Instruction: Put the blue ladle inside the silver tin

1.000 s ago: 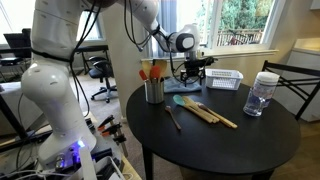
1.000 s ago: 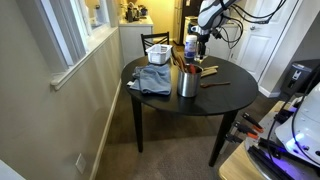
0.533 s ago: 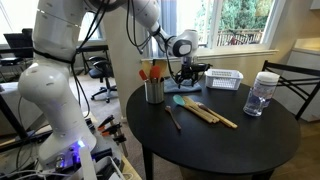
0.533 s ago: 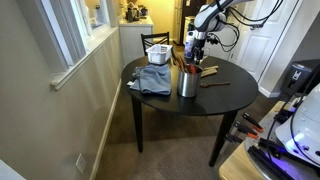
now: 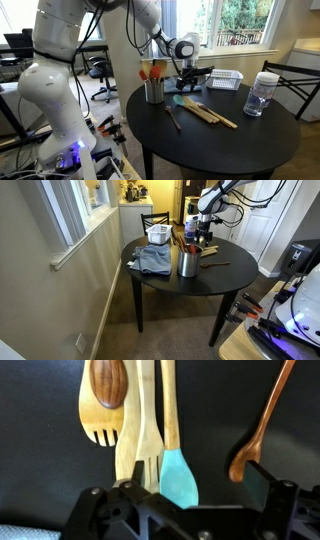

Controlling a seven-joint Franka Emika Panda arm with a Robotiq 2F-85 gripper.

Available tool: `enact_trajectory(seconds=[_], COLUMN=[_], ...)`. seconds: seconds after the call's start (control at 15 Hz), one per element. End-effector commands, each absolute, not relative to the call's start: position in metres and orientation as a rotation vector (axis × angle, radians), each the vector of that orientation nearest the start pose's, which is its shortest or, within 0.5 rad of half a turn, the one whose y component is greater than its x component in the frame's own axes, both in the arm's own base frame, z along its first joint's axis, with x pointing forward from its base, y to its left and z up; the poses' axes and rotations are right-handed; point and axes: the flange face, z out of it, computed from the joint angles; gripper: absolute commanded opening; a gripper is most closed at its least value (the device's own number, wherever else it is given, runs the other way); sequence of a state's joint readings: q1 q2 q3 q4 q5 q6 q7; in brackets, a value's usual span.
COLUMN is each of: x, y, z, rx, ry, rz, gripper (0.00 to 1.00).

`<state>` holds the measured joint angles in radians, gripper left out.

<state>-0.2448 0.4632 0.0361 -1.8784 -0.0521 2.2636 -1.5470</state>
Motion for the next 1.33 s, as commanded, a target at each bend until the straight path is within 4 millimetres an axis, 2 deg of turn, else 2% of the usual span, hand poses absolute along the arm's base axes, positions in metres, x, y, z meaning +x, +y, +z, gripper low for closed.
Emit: enact_trajectory(seconds=[0.0, 0.13, 0.53, 0.87, 1.27], x=[0.612, 0.61, 0.611, 0.605, 0.605], y=[-0.139, -0.145, -0.143, -0.14, -0.135], z=[0.258, 0.259, 0.26, 0.221, 0.196], rx=[-2.379, -2.365, -2.359, -2.309, -2.266], ry=[-1.989, -2.012, -2.02, -1.987, -2.022], rz=[0.129, 0.145, 0.149, 0.244, 0.296], gripper=[1.0, 1.0, 1.0, 1.0, 1.0])
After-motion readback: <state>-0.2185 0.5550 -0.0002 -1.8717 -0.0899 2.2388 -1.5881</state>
